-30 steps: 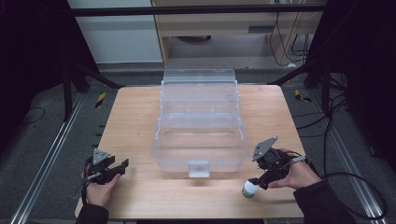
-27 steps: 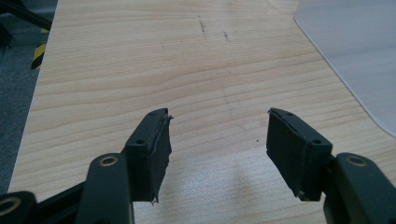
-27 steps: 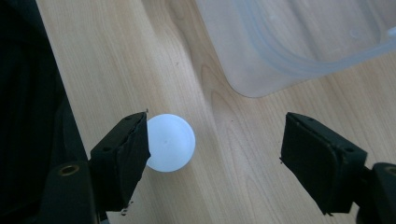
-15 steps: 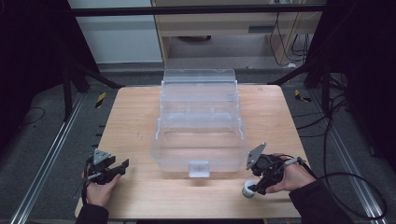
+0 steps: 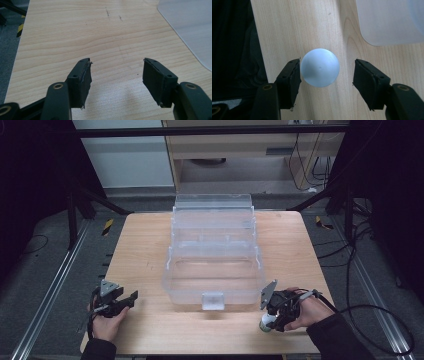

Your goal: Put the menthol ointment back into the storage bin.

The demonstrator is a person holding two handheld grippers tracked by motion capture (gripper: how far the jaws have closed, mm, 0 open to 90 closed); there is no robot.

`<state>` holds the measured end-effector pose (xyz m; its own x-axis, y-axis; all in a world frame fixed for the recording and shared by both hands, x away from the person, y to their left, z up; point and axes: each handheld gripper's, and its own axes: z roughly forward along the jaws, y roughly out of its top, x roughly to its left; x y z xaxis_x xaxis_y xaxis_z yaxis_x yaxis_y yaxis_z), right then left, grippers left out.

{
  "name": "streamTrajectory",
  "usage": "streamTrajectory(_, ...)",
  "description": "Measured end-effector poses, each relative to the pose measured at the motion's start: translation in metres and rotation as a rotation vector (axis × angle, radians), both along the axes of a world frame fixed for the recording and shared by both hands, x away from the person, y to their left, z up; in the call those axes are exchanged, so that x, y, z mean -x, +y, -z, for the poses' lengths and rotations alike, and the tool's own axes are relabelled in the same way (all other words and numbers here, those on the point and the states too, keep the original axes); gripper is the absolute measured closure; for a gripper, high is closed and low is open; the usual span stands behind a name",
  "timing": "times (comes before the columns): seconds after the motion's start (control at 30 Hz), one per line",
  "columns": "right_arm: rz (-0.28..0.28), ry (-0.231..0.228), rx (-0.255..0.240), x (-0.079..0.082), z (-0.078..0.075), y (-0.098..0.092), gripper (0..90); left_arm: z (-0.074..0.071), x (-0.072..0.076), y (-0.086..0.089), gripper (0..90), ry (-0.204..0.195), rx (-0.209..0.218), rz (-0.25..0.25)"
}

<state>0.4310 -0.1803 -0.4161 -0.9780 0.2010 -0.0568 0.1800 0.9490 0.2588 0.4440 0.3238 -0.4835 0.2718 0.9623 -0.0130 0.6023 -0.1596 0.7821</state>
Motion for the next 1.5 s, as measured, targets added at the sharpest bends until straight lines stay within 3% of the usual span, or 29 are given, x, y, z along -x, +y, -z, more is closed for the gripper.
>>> streamTrajectory(0.6,-0.048,0.04,0.074,-0.001,0.018,0.013,44.5,0.0,0.0,0.0,39.7,0.003,-0.003,0.0)
streamTrajectory(0.87,-0.053,0.053,0.077,-0.005,0.021,0.014,48.0,0.001,0.0,0.0,39.7,0.004,-0.003,0.001)
streamTrajectory(1.2,-0.032,0.071,0.101,-0.006,0.02,0.016,50.2,0.0,0.0,0.0,39.9,0.003,-0.004,0.001)
streamTrajectory(1.5,0.001,0.06,0.076,-0.008,0.006,0.013,50.3,0.001,-0.001,0.0,40.3,0.006,-0.005,0.0)
